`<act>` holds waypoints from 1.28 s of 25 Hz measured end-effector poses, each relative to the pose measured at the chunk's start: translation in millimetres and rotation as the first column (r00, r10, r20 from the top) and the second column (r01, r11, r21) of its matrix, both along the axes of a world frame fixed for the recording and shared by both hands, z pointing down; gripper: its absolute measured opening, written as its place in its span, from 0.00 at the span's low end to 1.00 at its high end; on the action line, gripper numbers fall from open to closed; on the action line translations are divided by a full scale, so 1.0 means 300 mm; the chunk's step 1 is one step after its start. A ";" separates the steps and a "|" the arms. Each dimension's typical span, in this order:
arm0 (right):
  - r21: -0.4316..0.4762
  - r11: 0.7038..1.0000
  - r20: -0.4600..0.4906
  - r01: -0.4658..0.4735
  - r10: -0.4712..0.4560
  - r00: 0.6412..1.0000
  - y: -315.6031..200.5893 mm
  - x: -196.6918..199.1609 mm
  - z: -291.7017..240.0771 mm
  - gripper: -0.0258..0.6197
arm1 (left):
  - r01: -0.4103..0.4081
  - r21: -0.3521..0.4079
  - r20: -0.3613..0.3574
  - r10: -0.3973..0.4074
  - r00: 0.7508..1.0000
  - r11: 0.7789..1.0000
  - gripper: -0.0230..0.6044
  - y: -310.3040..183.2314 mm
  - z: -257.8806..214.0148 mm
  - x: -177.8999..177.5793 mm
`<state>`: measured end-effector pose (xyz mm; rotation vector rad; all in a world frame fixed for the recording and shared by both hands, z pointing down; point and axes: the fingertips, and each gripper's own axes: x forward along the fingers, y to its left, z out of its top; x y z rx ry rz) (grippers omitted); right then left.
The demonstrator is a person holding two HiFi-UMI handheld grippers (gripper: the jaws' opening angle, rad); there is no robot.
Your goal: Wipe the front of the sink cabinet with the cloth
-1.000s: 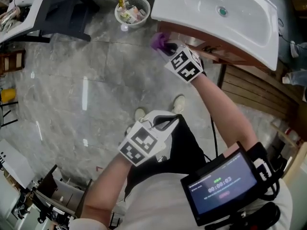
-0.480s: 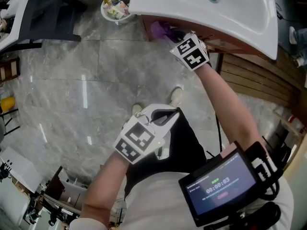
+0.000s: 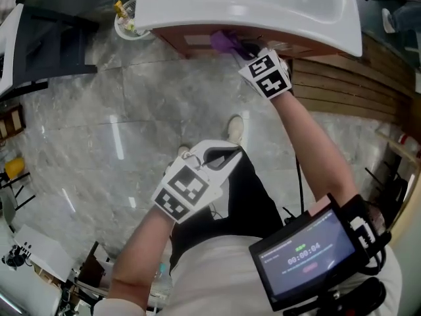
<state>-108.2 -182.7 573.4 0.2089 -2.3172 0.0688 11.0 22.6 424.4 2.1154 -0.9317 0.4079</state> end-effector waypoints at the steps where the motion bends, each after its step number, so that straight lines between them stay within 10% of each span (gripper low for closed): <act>1: 0.002 1.000 -0.003 -0.016 0.016 1.000 -0.019 0.033 0.001 0.13 | -0.009 0.000 0.000 0.009 1.000 1.000 0.04 -0.009 0.001 0.013; 32: 0.124 0.894 -0.147 -0.430 0.445 0.883 -0.539 1.045 0.053 0.13 | -0.204 0.004 0.014 0.204 0.979 0.979 0.04 -0.203 0.047 0.397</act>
